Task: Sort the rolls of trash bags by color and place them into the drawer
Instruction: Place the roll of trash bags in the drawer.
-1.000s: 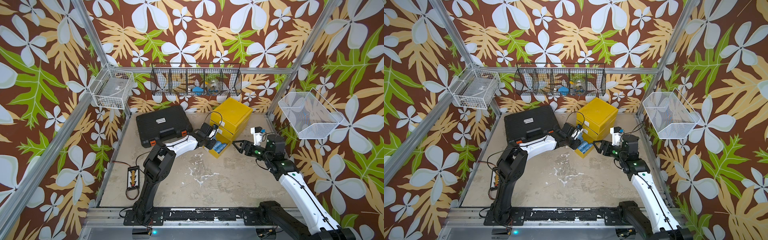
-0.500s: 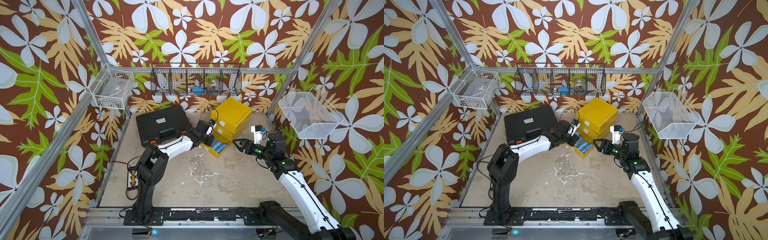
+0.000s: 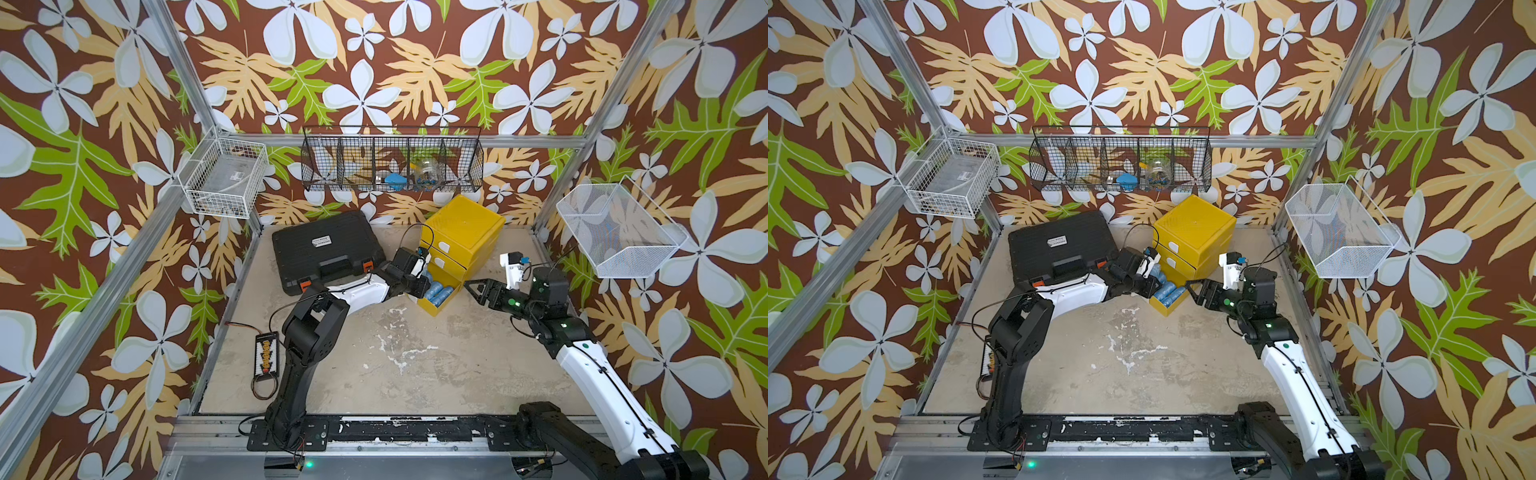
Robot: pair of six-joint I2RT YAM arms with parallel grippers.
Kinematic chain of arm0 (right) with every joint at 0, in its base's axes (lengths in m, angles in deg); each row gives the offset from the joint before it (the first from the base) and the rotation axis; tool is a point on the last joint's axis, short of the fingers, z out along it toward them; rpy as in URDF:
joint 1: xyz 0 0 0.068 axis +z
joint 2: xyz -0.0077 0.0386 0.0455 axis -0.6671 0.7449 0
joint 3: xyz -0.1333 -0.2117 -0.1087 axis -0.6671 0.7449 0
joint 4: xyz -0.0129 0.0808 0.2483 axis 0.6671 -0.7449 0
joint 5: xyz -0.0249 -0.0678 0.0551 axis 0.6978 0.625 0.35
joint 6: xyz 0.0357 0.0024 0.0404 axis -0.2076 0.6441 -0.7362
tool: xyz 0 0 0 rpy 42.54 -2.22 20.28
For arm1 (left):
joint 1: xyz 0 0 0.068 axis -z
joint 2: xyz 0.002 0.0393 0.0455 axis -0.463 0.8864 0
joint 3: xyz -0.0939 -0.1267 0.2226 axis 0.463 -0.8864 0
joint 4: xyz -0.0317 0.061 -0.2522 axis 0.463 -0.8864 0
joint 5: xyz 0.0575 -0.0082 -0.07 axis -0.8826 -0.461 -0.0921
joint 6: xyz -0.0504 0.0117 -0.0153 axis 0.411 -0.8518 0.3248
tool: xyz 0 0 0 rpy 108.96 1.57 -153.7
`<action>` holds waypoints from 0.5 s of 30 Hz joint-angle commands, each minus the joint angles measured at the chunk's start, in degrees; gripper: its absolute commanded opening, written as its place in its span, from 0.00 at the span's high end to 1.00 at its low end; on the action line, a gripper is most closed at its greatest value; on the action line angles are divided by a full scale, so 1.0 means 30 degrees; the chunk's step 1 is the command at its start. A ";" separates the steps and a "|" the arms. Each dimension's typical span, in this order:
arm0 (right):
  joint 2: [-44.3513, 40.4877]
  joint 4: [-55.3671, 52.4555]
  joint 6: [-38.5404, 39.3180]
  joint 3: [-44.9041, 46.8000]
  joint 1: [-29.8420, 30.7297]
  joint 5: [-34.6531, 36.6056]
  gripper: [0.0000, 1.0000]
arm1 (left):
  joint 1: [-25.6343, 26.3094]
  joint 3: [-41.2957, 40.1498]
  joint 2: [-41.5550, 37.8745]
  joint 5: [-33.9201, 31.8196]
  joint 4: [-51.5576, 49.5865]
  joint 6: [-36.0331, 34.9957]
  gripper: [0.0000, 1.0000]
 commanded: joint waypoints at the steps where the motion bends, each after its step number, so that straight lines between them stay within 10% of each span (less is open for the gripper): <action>1: 0.0139 0.0555 -0.0003 -0.0024 -0.0009 -0.0147 0.27 | -0.0083 0.0424 0.0075 -0.2267 -0.0418 0.0197 0.69; 15: 0.0673 0.0624 0.0019 -0.0478 -0.0009 -0.0206 0.27 | -0.0141 0.2737 0.0970 -0.6460 -0.2661 -0.0628 0.68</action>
